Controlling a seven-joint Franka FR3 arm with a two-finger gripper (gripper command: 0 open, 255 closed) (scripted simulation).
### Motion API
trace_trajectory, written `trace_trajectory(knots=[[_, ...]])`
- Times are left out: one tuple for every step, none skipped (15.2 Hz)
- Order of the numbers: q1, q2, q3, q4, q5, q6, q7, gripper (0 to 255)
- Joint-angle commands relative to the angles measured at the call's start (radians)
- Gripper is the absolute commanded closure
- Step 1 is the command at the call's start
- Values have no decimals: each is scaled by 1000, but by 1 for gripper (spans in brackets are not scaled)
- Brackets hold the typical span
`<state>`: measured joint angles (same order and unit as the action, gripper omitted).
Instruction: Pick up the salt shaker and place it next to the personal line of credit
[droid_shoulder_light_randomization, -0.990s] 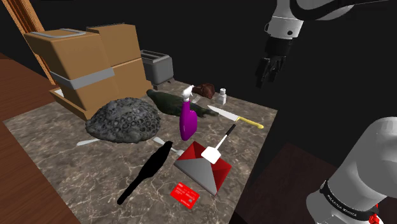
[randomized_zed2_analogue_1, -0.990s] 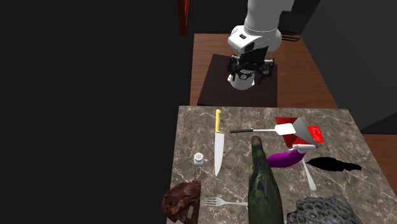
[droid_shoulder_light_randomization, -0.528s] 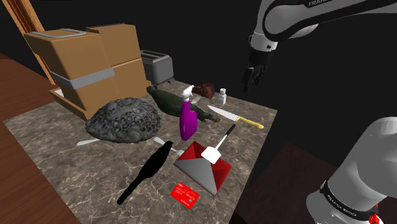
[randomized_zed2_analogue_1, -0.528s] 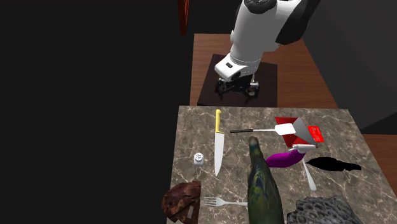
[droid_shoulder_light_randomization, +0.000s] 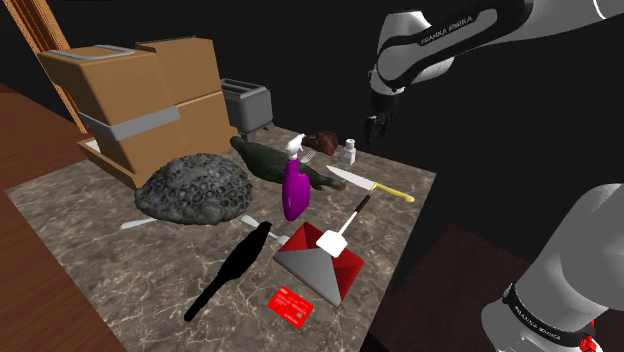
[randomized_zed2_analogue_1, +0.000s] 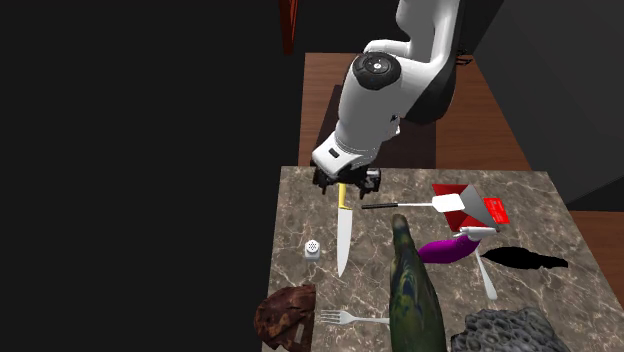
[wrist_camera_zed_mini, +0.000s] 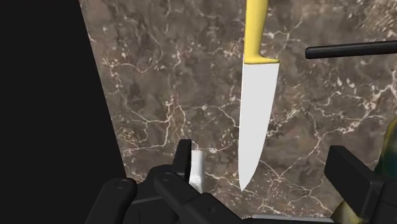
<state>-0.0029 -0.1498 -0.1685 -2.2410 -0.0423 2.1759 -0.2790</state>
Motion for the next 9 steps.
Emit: trace_trajectory(knots=[[-1,81,-7,56,1,33,-29,0],[-2,119,-10,82,2,49,-42,0],[-4,157,-13,109,4,63,-55,0],[-5,194,-14,137,5,76,-69,0],[-8,232,-16,167,7,88,-81,0],[-10,270,-16,198,9,99,-94,0],[-13,308,-17,230,12,108,-106,0],[-17,347,-16,264,14,116,-118,0],[-20,384,-16,299,16,123,-130,0]])
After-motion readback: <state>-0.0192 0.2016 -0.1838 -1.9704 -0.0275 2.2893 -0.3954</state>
